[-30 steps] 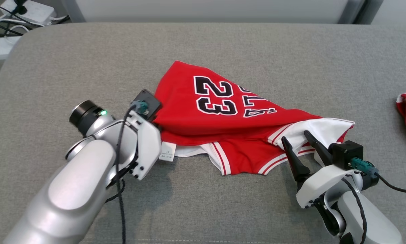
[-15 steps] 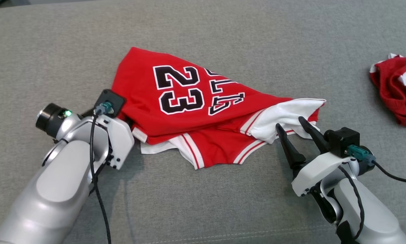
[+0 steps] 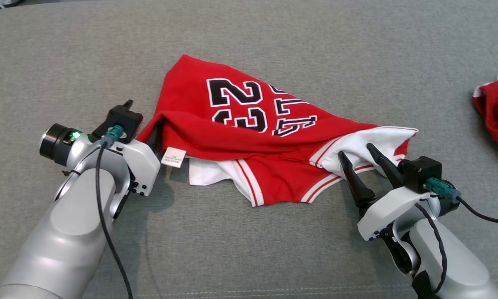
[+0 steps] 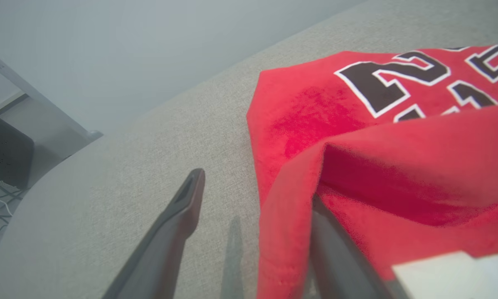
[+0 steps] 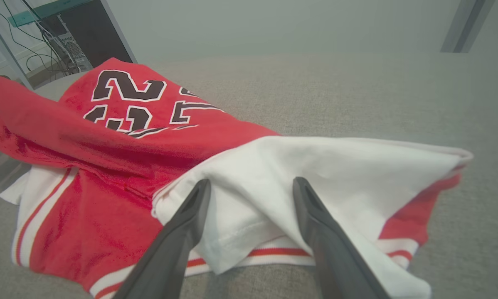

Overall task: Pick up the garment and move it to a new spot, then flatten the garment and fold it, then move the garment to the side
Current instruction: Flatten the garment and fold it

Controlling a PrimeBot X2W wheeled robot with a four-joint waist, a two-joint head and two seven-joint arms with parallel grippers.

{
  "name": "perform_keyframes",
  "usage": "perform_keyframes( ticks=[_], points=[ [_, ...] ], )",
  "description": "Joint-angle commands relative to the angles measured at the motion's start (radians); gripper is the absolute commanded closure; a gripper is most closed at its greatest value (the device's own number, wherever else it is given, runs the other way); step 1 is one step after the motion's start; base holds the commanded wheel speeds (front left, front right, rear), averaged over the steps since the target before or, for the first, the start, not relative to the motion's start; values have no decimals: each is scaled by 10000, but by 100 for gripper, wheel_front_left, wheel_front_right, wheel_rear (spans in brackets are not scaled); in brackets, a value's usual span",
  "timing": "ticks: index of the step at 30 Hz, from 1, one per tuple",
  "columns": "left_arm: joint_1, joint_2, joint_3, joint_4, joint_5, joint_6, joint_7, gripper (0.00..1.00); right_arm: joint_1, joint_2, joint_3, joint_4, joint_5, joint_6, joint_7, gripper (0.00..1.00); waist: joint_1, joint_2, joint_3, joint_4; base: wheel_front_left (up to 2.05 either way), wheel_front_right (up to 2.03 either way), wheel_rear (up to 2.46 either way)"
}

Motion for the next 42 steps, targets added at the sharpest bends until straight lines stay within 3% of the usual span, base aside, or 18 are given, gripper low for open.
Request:
perform_keyframes(
  ticks=[1,7,19,26,36,42],
  points=[
    [-527,421,457,-119,-161,205,-443,0,-8,9,136,-138,96,31,-136,0,0,-1,-154,273,0,0,0],
    [5,368,863,-171,-591,438,-1037,0,198,-43,87,-77,151,31,-136,0,0,-1,-360,700,0,0,0],
    [1885,60,1600,-884,-1272,674,-1282,0,413,-33,122,2,239,31,-136,0,0,-1,-651,715,0,0,0],
    [2553,-554,841,-1210,-671,323,-1286,0,496,-31,118,8,226,31,-136,0,0,-1,-603,630,0,0,0],
    [2109,-430,938,-994,-35,690,-1287,0,247,49,141,-28,184,31,-136,0,0,-1,-341,137,0,0,0],
    [2126,-631,1129,-1015,-83,482,-1287,0,308,54,-53,-64,112,31,-136,0,0,-1,-220,5,0,0,0]
  ],
)
